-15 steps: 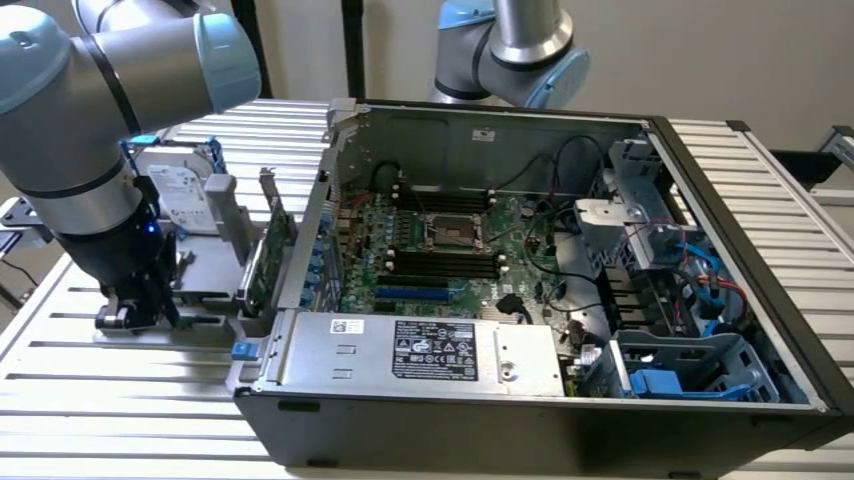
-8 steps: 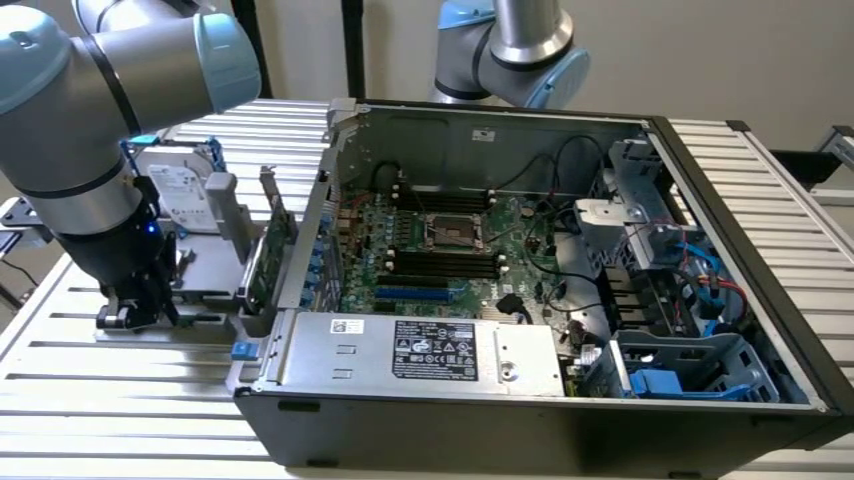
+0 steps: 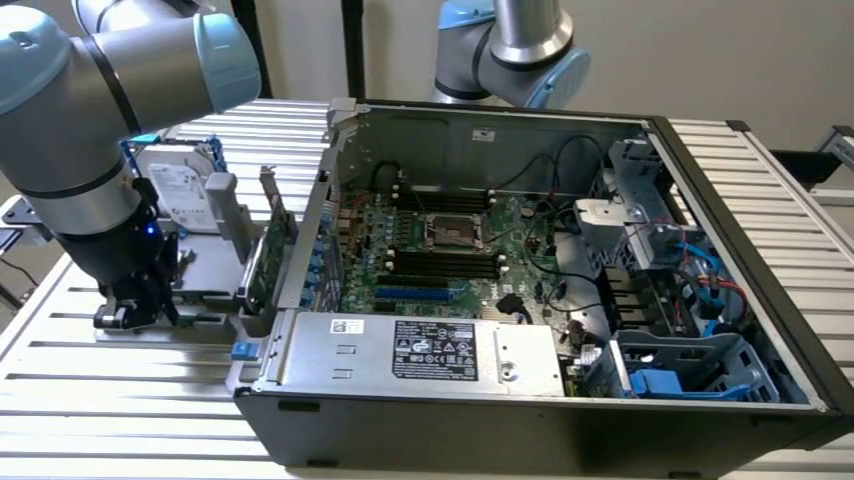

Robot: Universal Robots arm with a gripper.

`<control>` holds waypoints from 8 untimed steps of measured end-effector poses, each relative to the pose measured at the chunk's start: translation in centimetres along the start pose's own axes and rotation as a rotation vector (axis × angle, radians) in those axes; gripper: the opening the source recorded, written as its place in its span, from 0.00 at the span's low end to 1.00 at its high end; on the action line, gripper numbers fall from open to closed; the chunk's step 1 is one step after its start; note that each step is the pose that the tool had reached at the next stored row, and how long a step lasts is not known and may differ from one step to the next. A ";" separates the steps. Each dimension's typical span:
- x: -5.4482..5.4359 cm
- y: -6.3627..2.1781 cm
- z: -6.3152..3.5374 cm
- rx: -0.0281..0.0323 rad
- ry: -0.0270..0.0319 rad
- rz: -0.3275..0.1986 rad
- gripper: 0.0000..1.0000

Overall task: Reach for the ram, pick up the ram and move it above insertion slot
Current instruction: 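Pick up the ram and move it above insertion slot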

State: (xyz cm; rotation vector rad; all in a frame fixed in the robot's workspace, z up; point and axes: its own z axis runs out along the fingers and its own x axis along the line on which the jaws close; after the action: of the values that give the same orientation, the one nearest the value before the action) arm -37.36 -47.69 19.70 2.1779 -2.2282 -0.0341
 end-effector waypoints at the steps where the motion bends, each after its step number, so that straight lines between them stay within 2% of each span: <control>1: 0.0 0.00 0.00 0.0000 0.0000 0.000 0.13; 8: 0.0 0.01 -0.21 0.0000 0.0000 0.000 0.13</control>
State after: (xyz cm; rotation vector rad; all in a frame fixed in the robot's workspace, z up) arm -37.37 -47.70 19.91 2.1777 -2.2284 -0.0342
